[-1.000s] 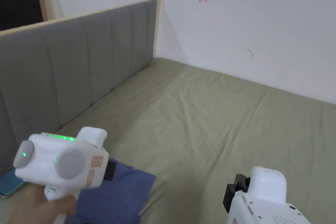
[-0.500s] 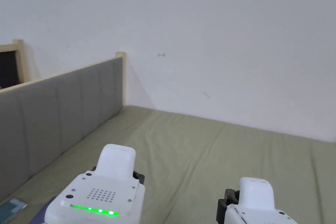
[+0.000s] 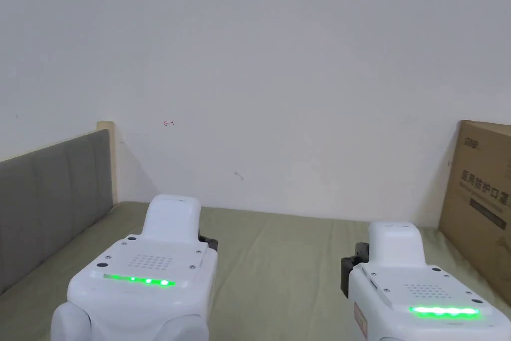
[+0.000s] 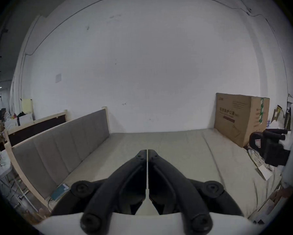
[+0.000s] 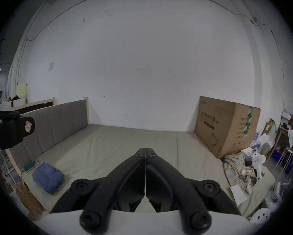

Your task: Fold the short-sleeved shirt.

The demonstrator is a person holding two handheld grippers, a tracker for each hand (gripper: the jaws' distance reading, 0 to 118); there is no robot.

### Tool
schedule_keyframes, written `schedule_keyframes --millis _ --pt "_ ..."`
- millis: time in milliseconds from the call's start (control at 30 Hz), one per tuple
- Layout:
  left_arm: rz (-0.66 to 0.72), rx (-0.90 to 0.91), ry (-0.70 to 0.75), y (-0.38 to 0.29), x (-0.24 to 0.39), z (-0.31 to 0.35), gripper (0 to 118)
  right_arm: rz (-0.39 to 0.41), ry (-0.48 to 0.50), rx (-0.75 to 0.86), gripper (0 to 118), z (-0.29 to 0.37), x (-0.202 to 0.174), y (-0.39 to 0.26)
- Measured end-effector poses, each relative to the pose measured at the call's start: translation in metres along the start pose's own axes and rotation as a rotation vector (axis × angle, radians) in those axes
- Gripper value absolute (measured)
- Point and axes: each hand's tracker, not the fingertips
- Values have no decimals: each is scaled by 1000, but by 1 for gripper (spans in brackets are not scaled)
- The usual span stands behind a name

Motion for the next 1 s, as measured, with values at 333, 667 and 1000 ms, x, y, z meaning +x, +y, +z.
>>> schedule_keyframes --millis 333,667,1000 --pt "36 -26 -51 -9 3 -2 114 -28 -52 42 83 8 18 -19" --pt "176 -46 -93 2 -7 -6 118 -19 -81 88 118 4 18 -19" --pt "129 -23 -52 10 -10 0 118 -37 -94 103 118 7 24 -20"
